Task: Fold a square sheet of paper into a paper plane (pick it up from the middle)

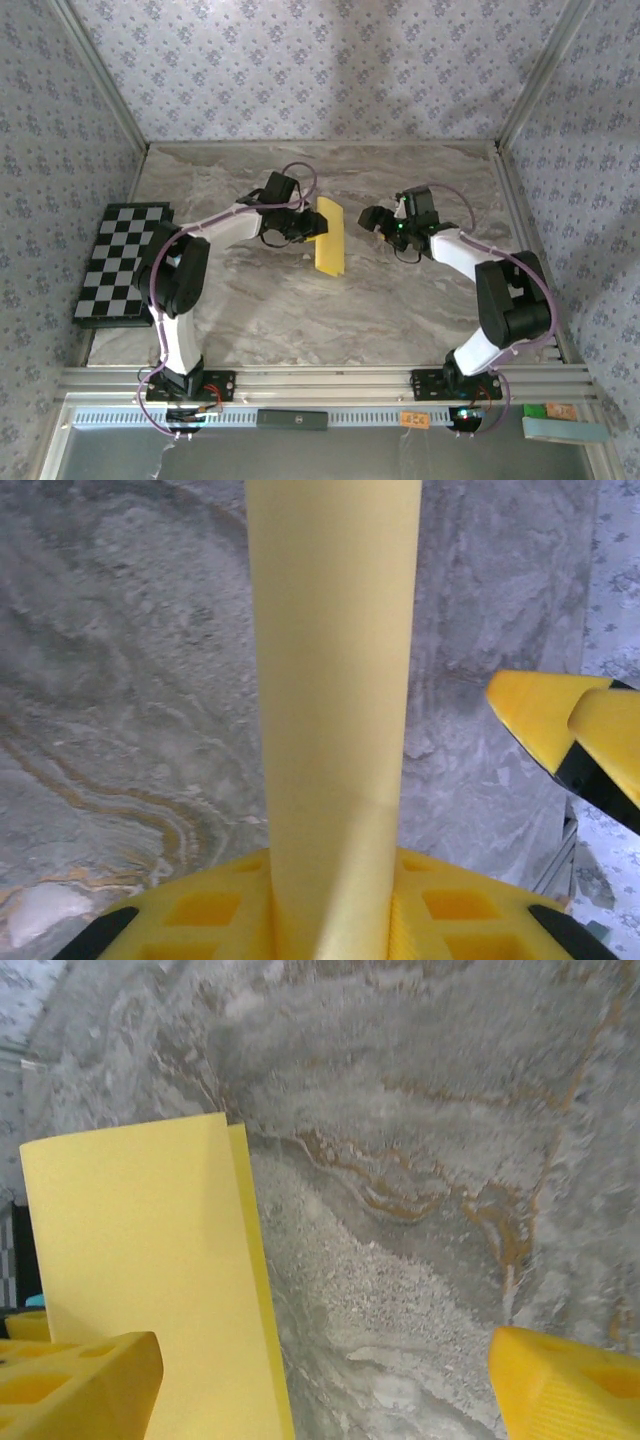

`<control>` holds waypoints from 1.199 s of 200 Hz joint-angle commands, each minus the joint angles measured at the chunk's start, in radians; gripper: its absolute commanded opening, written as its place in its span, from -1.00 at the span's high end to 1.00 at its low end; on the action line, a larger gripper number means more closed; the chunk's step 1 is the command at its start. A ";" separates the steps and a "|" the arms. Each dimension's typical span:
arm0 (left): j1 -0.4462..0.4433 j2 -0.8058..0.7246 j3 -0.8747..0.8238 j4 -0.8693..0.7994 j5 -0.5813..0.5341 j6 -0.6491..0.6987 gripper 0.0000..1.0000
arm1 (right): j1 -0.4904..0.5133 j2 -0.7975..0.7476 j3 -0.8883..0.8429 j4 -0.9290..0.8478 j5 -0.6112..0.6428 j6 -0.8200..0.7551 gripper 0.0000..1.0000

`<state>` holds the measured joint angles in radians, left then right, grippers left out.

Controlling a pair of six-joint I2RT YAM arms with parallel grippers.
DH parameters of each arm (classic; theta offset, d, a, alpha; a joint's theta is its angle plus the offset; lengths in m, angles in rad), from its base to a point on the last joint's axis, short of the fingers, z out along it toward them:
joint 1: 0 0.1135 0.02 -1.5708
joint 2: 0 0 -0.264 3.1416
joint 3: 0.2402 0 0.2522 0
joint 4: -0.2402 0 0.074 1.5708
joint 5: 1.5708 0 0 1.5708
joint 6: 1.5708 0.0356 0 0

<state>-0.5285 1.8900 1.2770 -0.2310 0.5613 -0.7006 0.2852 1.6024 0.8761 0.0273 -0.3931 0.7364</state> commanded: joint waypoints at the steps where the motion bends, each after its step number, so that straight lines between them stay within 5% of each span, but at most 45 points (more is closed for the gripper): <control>1: 0.019 0.031 -0.022 0.010 0.004 0.018 0.42 | 0.026 0.039 0.047 -0.002 -0.048 -0.022 -0.65; 39: 0.028 0.052 -0.032 -0.042 -0.040 0.063 0.45 | 0.074 0.115 0.093 -0.030 -0.075 -0.042 -0.34; 77: 0.030 0.071 -0.018 -0.107 -0.109 0.101 0.51 | 0.138 0.215 0.169 -0.065 -0.116 -0.054 0.24; 106: 0.030 0.086 -0.013 -0.118 -0.118 0.102 0.53 | 0.178 0.292 0.228 -0.097 -0.134 -0.053 0.49; 198: 0.028 0.088 -0.001 -0.150 -0.141 0.104 0.55 | 0.229 0.417 0.347 -0.264 -0.053 -0.072 0.68; 240: 0.029 0.025 -0.002 -0.219 -0.257 0.091 0.14 | 0.236 0.439 0.372 -0.350 0.014 -0.074 0.70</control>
<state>-0.5060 1.9709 1.2560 -0.3611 0.4107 -0.6109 0.5129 2.0079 1.2304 -0.2077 -0.4522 0.6796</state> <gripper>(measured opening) 0.357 0.151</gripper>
